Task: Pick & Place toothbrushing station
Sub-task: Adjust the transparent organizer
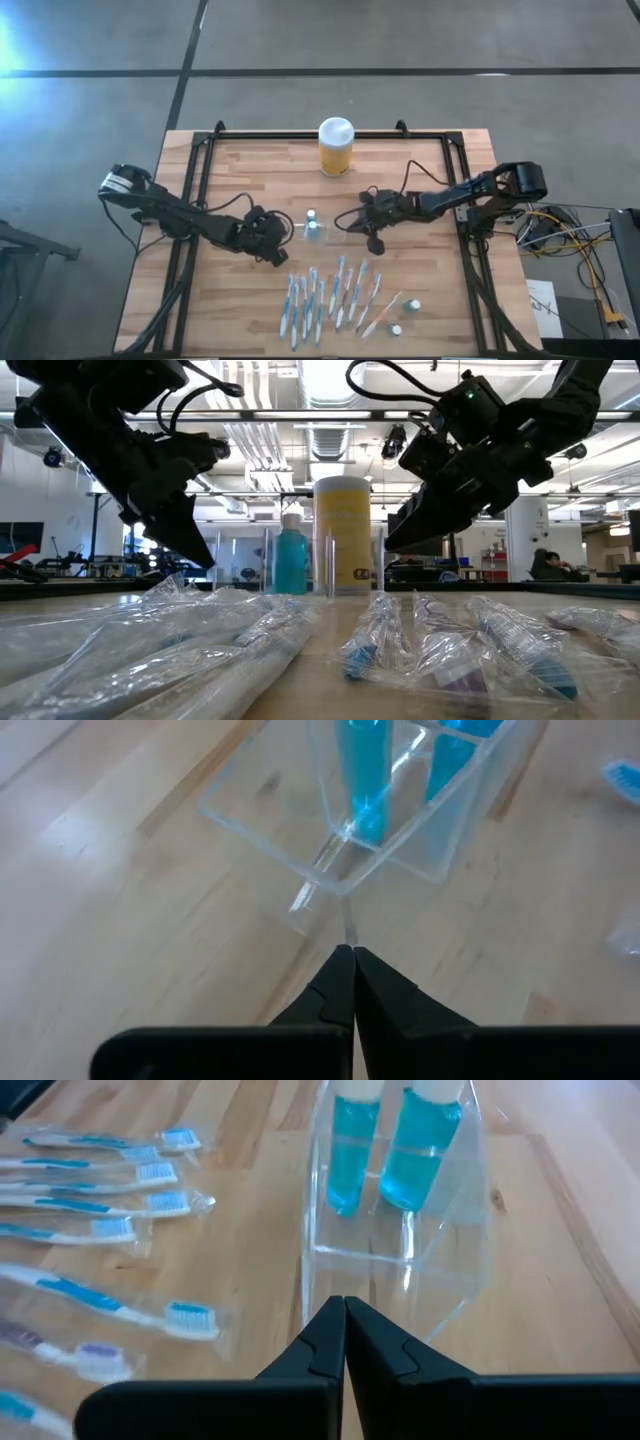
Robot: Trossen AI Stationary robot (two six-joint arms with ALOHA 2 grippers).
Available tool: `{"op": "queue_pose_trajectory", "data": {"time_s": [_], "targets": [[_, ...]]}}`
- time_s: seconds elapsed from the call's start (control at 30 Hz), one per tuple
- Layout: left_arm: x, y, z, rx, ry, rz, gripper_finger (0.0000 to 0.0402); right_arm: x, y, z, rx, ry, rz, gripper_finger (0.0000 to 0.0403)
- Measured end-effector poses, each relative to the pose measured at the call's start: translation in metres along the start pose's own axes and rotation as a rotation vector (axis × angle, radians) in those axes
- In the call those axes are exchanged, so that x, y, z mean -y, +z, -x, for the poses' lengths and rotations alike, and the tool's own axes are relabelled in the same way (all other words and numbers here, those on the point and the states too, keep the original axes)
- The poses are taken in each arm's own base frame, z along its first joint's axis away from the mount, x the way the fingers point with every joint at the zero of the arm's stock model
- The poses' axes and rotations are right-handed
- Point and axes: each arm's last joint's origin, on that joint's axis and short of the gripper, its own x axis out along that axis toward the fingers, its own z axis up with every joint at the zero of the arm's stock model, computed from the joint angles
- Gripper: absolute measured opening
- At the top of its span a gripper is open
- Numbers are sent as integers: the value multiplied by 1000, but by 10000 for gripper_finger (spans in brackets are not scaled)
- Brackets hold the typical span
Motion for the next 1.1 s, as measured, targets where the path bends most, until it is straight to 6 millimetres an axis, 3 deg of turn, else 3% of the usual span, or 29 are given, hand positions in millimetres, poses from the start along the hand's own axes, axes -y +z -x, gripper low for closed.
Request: {"op": "queue_pose_trajectory", "data": {"time_s": [0.47,1.1], "targets": [[-2,8,-4,10,-49,-10,3,-4,-7,23,14,7,11,8],[-4,18,-7,31,-58,-23,7,-5,-11,31,-36,5,-7,8]]}}
